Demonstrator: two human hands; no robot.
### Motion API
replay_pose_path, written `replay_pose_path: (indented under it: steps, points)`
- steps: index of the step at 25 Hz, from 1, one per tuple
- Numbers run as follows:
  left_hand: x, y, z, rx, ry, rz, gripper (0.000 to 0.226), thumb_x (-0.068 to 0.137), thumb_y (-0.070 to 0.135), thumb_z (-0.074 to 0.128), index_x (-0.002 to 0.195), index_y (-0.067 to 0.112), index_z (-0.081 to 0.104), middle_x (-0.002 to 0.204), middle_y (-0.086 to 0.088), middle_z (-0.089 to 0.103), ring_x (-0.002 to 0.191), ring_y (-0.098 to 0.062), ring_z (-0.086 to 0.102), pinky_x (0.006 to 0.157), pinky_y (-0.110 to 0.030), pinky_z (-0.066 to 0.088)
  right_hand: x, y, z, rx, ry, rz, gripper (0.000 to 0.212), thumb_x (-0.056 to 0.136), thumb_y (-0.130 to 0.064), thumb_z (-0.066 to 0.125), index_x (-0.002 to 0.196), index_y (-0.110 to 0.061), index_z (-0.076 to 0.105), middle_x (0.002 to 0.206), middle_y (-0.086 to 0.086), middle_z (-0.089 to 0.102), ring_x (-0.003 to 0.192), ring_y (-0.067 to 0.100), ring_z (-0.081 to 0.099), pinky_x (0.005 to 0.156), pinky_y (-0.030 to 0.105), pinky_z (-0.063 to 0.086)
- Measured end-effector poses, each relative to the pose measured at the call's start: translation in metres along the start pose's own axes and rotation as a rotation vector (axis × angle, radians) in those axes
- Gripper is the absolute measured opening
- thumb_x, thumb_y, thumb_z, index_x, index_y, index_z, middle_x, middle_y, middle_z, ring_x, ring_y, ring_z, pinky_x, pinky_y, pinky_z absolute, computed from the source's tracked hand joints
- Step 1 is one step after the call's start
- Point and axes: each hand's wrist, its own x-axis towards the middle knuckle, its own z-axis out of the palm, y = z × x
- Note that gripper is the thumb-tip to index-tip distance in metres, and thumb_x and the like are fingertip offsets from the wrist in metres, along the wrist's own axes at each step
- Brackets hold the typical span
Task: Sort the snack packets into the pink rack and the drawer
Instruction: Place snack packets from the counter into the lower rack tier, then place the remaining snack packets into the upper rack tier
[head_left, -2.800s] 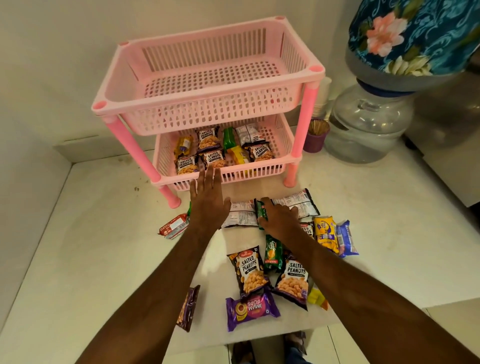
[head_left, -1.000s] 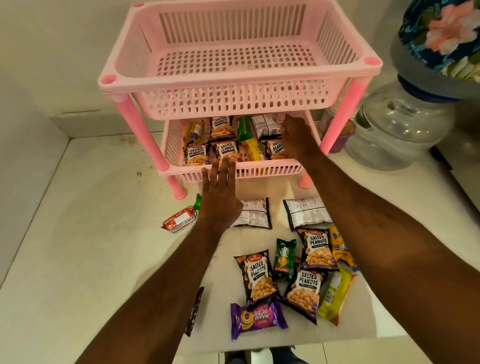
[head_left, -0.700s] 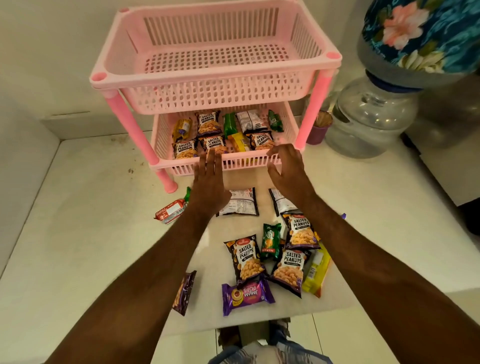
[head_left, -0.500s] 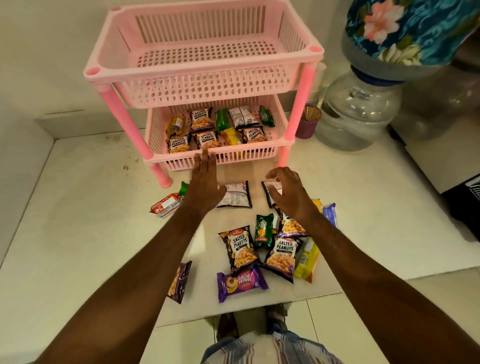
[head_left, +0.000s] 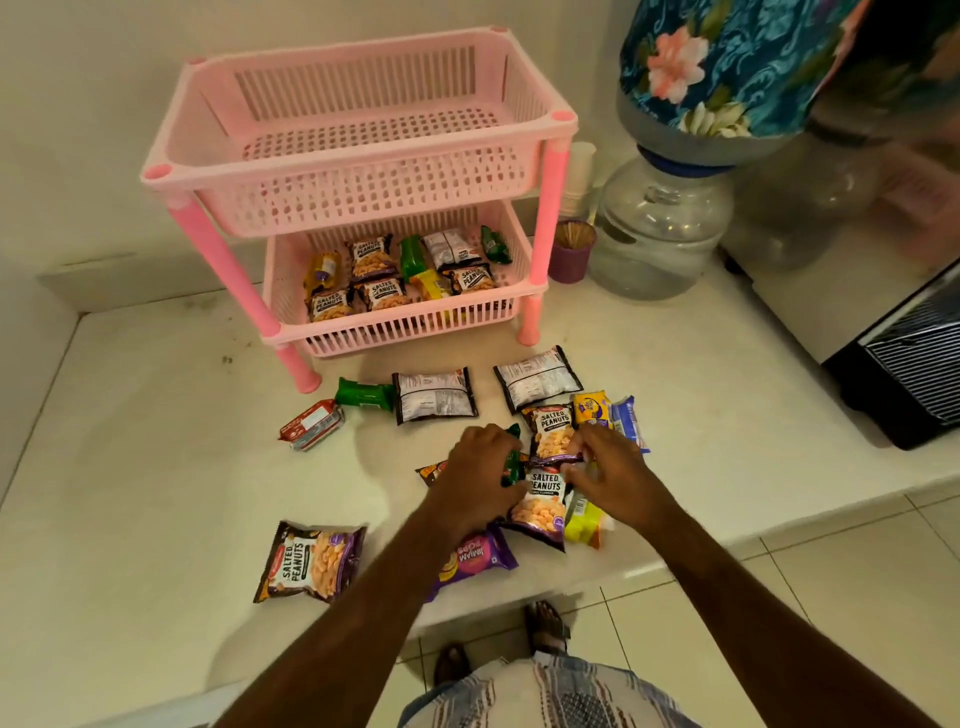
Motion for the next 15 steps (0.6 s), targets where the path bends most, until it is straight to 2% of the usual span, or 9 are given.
replay_pose_path:
  steps: [2,4,6,8,9,11,15]
  points:
    - [0.002,0.013,0.010,0.073,-0.051,0.106,0.061,0.082,0.048,0.071,0.134,0.022,0.053,0.132,0.001,0.051,0.126,-0.023,0.041,0.101,-0.037,0.035,-0.017,0.007,-0.005,-0.027,0.034,0.007,0.025,0.082,-0.041,0.071,0.088,-0.033,0.048,0.085,-0.014,0.058,0.077,0.007,0.057,0.065,0.031,0.050]
    - [0.004,0.020,0.021,0.173,-0.103,0.157,0.063,0.081,0.046,0.072,0.136,0.025,0.049,0.135,0.002,0.049,0.129,-0.022,0.039,0.107,-0.041,0.032,-0.029,0.014,-0.005,-0.083,0.022,0.059,0.031,0.080,-0.052,0.068,0.096,-0.032,0.052,0.093,-0.013,0.060,0.083,0.011,0.062,0.066,0.026,0.051]
    - [0.008,0.023,0.030,0.299,-0.156,0.176,0.070,0.079,0.042,0.074,0.140,0.026,0.044,0.138,0.001,0.046,0.132,-0.024,0.037,0.113,-0.046,0.027,-0.034,0.021,-0.001,-0.095,-0.032,0.209,0.055,0.080,-0.055,0.074,0.122,-0.027,0.054,0.116,-0.007,0.061,0.104,0.016,0.063,0.081,0.030,0.054]
    - [0.012,0.022,0.036,0.412,-0.184,0.192,0.077,0.077,0.042,0.077,0.143,0.025,0.042,0.141,-0.001,0.043,0.133,-0.026,0.037,0.114,-0.051,0.025,-0.036,0.024,0.005,0.011,-0.097,0.369,0.083,0.079,-0.056,0.076,0.145,-0.022,0.039,0.138,0.002,0.055,0.121,0.021,0.059,0.097,0.041,0.054]
    - [0.015,0.021,0.039,0.443,-0.193,0.190,0.079,0.076,0.043,0.078,0.144,0.027,0.042,0.142,-0.002,0.041,0.134,-0.028,0.036,0.114,-0.053,0.024,-0.036,0.023,0.008,0.073,-0.111,0.422,0.091,0.080,-0.057,0.076,0.150,-0.021,0.030,0.142,0.005,0.053,0.124,0.023,0.059,0.100,0.045,0.053]
    - [0.018,0.019,0.043,0.465,-0.222,0.156,0.087,0.073,0.048,0.080,0.147,0.031,0.038,0.147,-0.004,0.036,0.138,-0.031,0.032,0.115,-0.057,0.020,-0.036,0.021,0.016,0.119,-0.099,0.467,0.095,0.080,-0.060,0.072,0.152,-0.024,0.022,0.142,0.006,0.054,0.124,0.025,0.060,0.099,0.046,0.053]
    - [0.017,0.017,0.049,0.550,-0.261,0.107,0.107,0.066,0.061,0.081,0.153,0.029,0.028,0.157,-0.011,0.024,0.145,-0.036,0.023,0.116,-0.062,0.015,-0.032,0.018,0.026,0.007,-0.064,0.543,0.089,0.081,-0.060,0.072,0.147,-0.024,0.025,0.135,0.009,0.057,0.117,0.026,0.064,0.089,0.037,0.054]
